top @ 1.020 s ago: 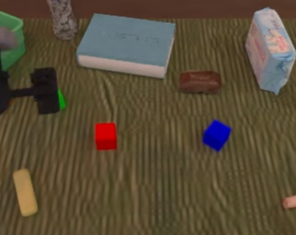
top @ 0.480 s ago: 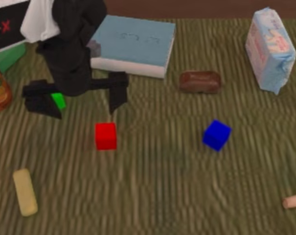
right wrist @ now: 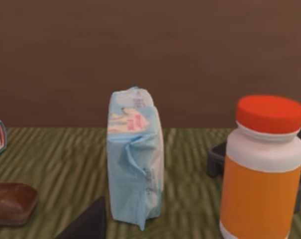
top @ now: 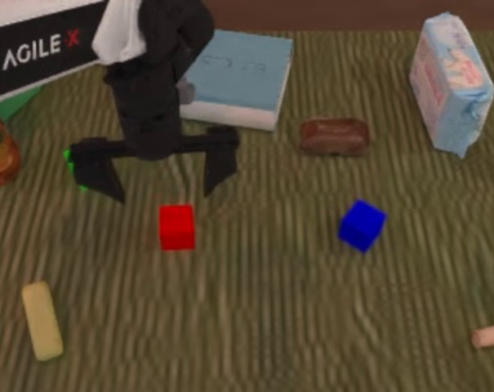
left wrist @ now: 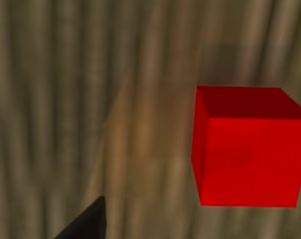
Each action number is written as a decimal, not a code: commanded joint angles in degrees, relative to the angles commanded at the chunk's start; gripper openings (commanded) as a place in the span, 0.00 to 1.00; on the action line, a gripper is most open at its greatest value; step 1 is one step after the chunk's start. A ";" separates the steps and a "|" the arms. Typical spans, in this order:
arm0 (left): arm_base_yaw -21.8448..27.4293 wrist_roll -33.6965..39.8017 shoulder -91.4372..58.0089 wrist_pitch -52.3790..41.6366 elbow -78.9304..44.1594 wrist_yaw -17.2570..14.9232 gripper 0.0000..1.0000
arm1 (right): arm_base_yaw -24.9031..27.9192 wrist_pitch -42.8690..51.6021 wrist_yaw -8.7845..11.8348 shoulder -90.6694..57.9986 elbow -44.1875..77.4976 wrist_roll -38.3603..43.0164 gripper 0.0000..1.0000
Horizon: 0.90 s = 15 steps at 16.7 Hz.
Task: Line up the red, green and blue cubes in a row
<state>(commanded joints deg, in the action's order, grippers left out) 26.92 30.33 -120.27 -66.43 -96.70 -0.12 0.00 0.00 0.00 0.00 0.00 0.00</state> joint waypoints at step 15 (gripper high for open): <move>-0.10 -0.18 -6.48 17.64 11.16 -0.06 1.00 | 0.00 0.00 0.00 0.00 0.00 0.00 1.00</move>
<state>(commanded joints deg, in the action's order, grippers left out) 26.82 30.14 -126.75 -48.79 -85.55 -0.18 0.00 0.00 0.00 0.00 0.00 0.00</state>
